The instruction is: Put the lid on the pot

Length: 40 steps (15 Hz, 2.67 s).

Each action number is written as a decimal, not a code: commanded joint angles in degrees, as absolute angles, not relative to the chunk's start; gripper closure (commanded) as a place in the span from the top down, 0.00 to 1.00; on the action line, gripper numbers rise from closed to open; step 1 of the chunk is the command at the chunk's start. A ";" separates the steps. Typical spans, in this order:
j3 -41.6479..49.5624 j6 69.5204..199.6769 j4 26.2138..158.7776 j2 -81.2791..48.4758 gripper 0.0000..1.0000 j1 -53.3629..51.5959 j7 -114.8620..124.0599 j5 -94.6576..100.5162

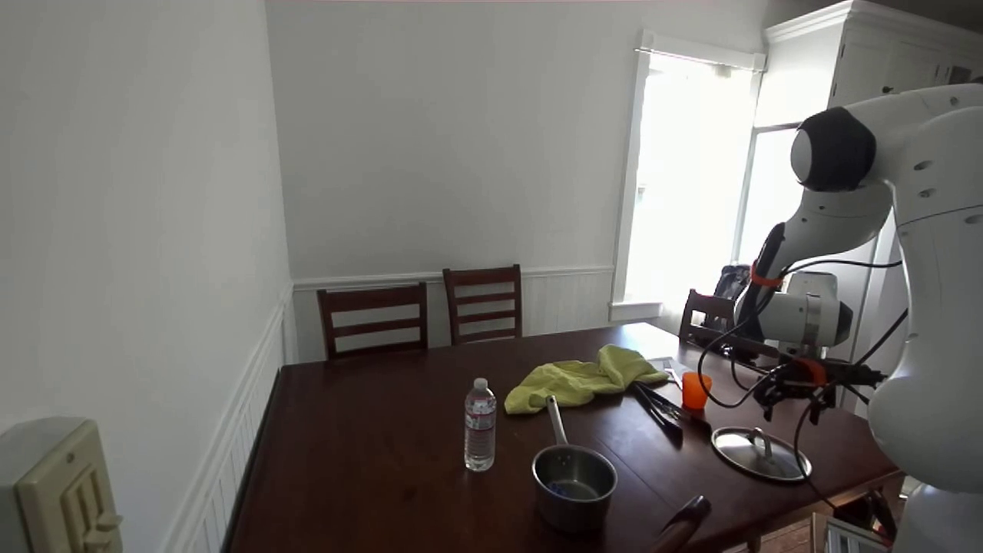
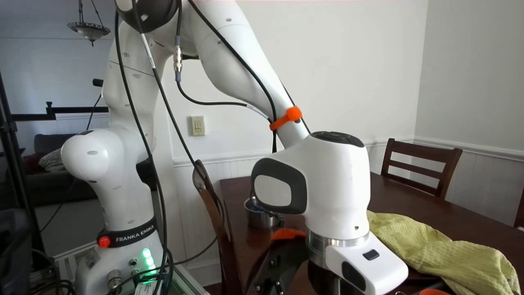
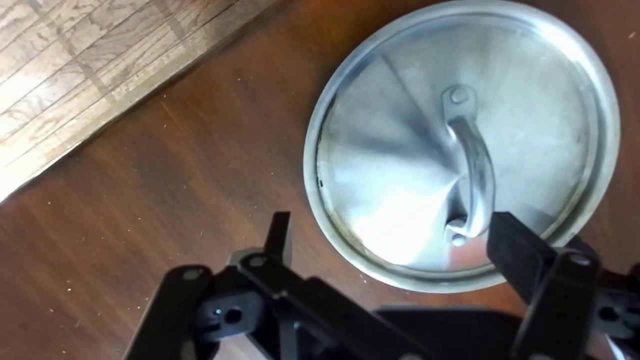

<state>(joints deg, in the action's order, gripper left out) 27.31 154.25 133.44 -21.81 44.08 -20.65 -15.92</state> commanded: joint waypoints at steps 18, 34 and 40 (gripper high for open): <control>17.24 159.82 133.14 -25.55 0.46 49.01 -17.15 -10.10; 16.19 160.36 142.83 -12.62 0.04 51.93 -26.06 -5.08; 15.77 152.04 147.94 5.01 0.04 44.71 -33.11 -3.06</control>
